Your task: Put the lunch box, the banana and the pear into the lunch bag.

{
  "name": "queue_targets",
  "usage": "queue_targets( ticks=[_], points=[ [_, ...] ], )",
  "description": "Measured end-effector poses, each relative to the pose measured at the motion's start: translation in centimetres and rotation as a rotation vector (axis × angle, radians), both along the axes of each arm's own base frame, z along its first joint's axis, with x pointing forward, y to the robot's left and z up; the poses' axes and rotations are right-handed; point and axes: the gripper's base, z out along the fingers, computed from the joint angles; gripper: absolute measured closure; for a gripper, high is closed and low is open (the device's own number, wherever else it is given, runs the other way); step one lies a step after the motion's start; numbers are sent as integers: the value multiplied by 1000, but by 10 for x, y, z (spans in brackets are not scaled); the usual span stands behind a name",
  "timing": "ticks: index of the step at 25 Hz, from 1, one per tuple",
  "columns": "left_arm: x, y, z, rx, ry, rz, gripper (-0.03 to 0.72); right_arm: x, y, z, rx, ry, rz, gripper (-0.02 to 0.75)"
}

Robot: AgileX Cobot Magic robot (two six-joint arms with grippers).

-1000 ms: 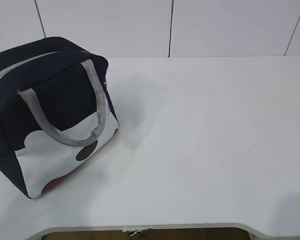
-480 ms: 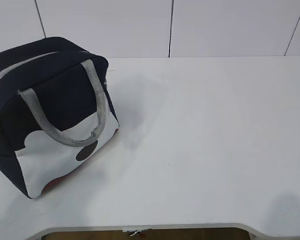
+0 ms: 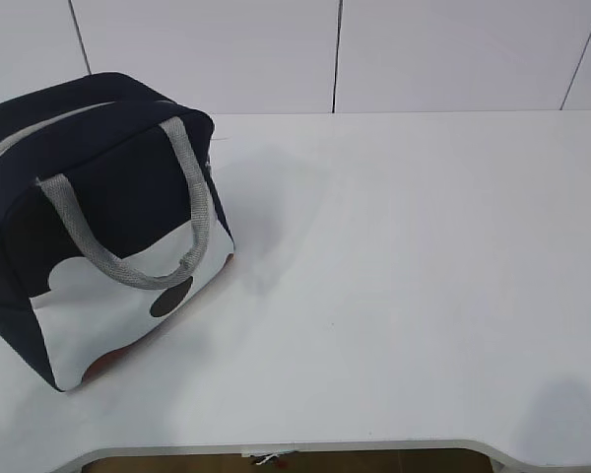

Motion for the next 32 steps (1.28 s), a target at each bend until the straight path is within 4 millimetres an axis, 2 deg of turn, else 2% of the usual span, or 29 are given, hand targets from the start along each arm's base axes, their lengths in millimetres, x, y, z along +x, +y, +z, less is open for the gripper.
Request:
queue_targets(
  ticks=[16, 32],
  points=[
    [0, 0, 0, 0, 0, 0, 445, 1, 0, 0, 8, -3, -35, 303],
    [0, 0, 0, 0, 0, 0, 445, 0, 4, 1, 9, -9, -382, 303]
  ],
)
